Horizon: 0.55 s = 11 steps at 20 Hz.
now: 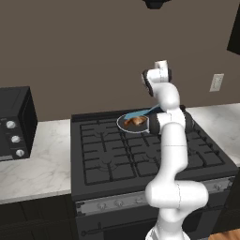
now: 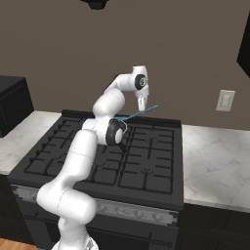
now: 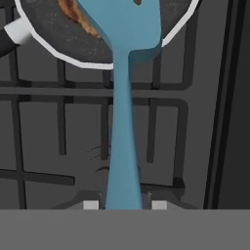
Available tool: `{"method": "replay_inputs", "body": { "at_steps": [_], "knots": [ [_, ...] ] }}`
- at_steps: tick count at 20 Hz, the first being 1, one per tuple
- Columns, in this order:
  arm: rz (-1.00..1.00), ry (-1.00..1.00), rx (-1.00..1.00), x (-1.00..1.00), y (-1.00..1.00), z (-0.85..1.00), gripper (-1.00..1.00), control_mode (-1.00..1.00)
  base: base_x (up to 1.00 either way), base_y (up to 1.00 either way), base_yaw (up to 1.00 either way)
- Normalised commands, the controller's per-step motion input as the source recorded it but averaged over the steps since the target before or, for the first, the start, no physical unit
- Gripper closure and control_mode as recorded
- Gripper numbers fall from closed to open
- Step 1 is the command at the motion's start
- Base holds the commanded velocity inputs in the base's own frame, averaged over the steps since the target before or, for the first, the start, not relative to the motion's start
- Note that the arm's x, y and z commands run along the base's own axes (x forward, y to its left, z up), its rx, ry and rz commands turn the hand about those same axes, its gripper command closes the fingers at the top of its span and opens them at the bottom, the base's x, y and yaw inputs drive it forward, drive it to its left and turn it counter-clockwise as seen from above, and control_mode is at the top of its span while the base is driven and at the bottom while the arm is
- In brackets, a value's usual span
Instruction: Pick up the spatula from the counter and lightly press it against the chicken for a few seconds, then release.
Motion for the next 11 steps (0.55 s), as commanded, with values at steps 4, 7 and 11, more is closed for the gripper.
{"method": "replay_inputs", "body": {
  "at_steps": [4, 7, 11],
  "knots": [
    [0.0, -0.02, -0.02, 0.0, 0.0, 0.0, 1.0, -1.0, 0.0, 0.0, 0.0],
    [0.0, -0.02, -0.02, 0.0, 0.0, 0.0, 1.0, -1.0, 0.0, 0.0, 0.0],
    [0.0, -0.02, 0.0, 0.0, 0.0, 0.0, 1.0, -1.0, 0.0, 0.0, 0.0]
  ]
}}
